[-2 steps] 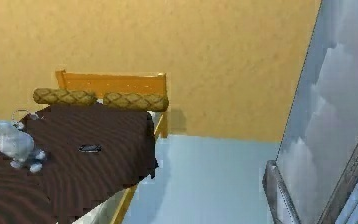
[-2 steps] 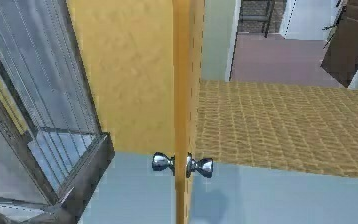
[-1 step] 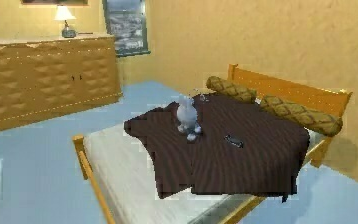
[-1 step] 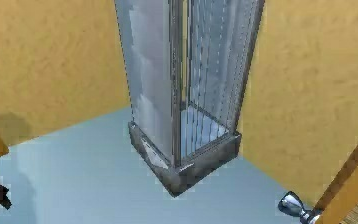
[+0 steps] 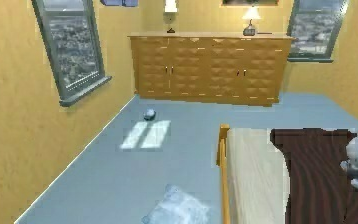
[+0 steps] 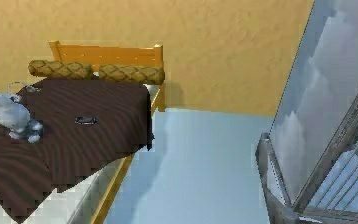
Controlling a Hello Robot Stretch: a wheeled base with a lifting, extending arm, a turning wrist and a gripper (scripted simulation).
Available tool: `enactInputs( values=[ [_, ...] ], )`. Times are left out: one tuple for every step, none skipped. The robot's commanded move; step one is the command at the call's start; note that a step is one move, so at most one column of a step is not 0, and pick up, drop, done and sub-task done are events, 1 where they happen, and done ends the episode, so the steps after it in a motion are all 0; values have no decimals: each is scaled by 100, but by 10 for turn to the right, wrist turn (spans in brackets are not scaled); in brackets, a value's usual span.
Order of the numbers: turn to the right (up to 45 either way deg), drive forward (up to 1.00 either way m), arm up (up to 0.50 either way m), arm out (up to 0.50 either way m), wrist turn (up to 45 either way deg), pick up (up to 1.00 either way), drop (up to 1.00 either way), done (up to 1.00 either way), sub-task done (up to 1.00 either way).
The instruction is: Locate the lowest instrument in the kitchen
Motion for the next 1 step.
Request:
enactInputs(
  values=[
    [-450,0,0,0,0,0,0,0,0]
  ],
)
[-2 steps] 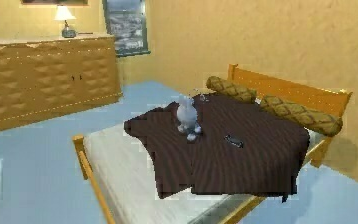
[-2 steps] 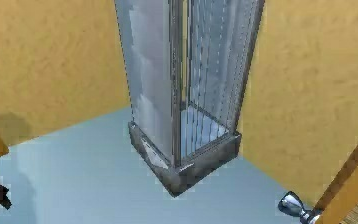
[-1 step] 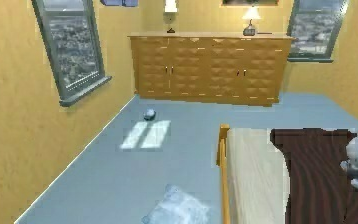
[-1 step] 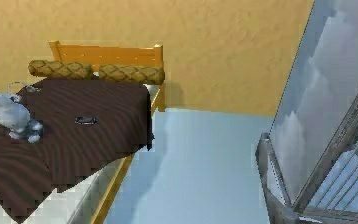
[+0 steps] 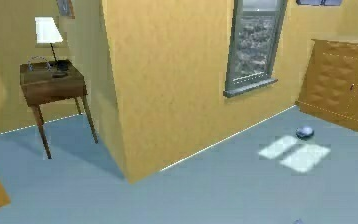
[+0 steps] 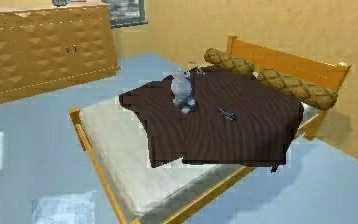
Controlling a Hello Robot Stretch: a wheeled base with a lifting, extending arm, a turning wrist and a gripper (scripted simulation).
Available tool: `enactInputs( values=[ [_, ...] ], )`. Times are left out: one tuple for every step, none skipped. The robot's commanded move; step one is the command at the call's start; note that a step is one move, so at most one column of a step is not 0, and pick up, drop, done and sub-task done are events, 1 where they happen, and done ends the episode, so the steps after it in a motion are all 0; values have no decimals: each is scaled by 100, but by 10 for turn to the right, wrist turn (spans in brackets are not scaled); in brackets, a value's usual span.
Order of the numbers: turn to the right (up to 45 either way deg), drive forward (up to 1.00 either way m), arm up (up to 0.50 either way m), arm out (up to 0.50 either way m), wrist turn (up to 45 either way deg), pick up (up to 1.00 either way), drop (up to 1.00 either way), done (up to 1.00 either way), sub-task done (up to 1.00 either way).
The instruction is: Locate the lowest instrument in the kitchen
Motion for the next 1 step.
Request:
enactInputs(
  values=[
    [-330,0,0,0,0,0,0,0,0]
  ],
)
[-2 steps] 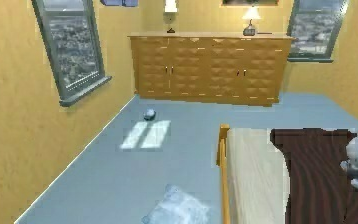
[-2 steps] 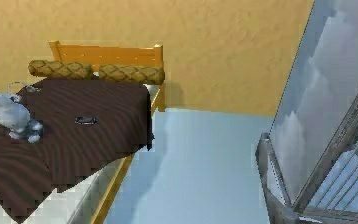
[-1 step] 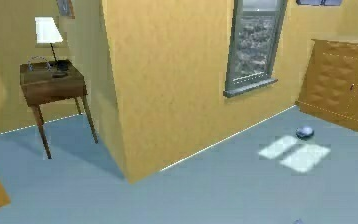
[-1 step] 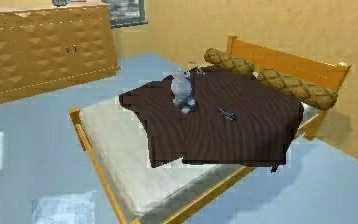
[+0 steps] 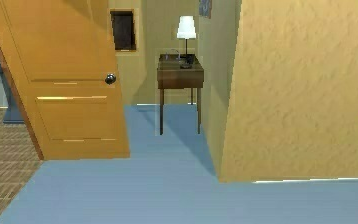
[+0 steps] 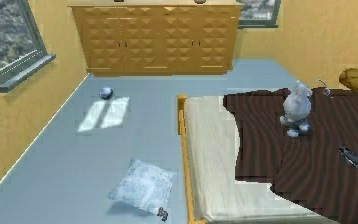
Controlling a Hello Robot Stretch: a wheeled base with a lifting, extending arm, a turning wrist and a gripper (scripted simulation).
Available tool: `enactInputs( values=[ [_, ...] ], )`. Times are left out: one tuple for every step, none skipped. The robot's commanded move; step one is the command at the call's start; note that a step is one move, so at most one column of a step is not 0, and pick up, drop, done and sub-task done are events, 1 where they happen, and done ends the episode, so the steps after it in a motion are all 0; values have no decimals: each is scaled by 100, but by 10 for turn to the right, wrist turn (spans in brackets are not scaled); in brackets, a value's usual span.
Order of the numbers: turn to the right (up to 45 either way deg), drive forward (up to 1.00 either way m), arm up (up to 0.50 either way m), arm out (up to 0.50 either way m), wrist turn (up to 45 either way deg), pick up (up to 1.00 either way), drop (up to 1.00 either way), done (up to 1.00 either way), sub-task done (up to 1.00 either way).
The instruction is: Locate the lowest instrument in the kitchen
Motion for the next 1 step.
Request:
enactInputs(
  values=[
    [0,35,0,0,0,0,0,0,0]
  ],
)
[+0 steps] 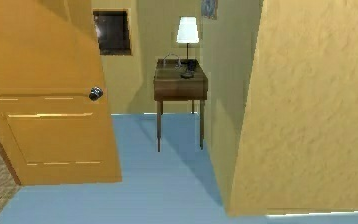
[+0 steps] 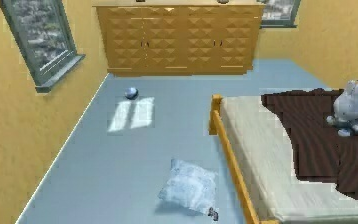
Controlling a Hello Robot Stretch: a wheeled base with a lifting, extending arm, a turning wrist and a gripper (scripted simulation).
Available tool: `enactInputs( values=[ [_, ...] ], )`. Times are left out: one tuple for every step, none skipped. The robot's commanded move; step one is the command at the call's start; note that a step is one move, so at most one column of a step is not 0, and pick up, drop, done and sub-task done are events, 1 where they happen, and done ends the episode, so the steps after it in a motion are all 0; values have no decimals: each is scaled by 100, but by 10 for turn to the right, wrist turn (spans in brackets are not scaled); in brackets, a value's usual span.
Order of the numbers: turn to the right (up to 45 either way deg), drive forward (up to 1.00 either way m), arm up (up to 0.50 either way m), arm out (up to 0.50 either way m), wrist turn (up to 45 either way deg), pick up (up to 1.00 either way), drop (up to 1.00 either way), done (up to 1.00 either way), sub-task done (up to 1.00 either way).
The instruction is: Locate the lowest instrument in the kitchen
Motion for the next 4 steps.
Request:
enactInputs(
  values=[
    [-240,0,0,0,0,0,0,0,0],
    [0,40,0,0,0,0,0,0,0],
    [-450,0,0,0,0,0,0,0,0],
    [-150,0,0,0,0,0,0,0,0]
  ],
)
